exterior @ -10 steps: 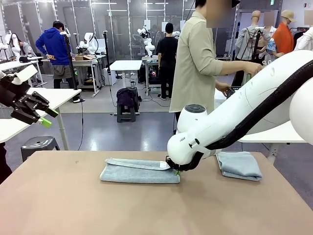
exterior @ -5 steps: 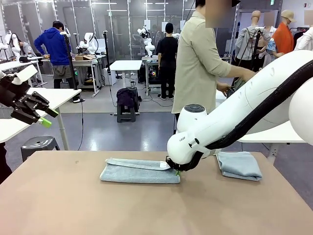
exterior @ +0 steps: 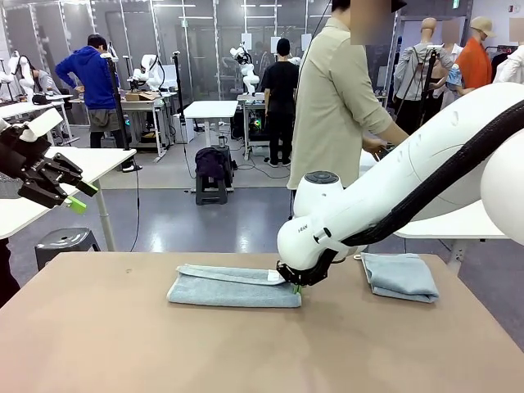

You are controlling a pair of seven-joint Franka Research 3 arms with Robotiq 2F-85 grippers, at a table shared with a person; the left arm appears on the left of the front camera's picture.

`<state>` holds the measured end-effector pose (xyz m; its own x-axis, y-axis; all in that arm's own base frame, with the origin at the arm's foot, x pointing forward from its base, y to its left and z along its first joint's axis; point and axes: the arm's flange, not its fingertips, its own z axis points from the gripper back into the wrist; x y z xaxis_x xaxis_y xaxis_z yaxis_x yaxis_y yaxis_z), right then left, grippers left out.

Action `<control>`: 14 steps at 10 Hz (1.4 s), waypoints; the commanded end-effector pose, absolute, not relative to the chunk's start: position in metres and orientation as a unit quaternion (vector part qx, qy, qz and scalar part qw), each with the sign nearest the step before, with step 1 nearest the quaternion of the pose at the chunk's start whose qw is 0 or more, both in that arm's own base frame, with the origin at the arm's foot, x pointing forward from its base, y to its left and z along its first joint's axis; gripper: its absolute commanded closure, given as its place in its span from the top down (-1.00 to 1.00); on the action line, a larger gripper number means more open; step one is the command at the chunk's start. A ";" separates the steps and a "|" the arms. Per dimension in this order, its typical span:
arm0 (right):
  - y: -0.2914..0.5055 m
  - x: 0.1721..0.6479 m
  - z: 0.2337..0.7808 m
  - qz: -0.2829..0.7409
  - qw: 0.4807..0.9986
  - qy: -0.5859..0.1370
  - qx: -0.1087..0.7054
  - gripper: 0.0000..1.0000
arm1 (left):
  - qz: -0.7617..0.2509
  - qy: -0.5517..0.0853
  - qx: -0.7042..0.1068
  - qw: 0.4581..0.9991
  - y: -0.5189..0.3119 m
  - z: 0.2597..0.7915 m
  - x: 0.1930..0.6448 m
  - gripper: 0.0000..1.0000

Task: Fold the towels and place them in the basket.
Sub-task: When a person lays out a Towel with hook on the table, fold it in half twice.

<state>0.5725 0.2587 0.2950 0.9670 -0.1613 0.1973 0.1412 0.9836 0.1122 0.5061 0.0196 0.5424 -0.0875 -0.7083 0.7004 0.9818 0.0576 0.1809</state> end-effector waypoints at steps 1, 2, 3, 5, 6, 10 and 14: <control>0.257 0.572 0.293 -0.077 0.989 -0.111 0.053 -1.00 | -0.660 -0.333 -0.199 0.644 0.020 0.543 0.506 0.34; 0.257 0.572 0.293 -0.077 0.989 -0.111 0.053 -1.00 | -0.660 -0.333 -0.199 0.644 0.020 0.543 0.506 0.34; 0.258 0.573 0.295 -0.077 0.990 -0.104 0.049 -0.96 | -0.660 -0.333 -0.199 0.644 0.020 0.543 0.506 0.34; 0.246 0.572 0.304 -0.068 0.988 -0.133 0.036 -0.96 | -0.660 -0.333 -0.199 0.644 0.020 0.543 0.506 0.34; 0.241 0.572 0.310 -0.058 0.988 -0.138 0.022 -0.96 | -0.660 -0.333 -0.199 0.644 0.020 0.543 0.506 0.34; 0.227 0.570 0.322 -0.034 0.989 -0.143 -0.008 -0.96 | -0.660 -0.333 -0.199 0.644 0.020 0.543 0.506 0.34; 0.260 0.567 0.357 -0.023 0.988 -0.147 -0.043 -0.96 | -0.660 -0.333 -0.199 0.644 0.020 0.543 0.506 0.34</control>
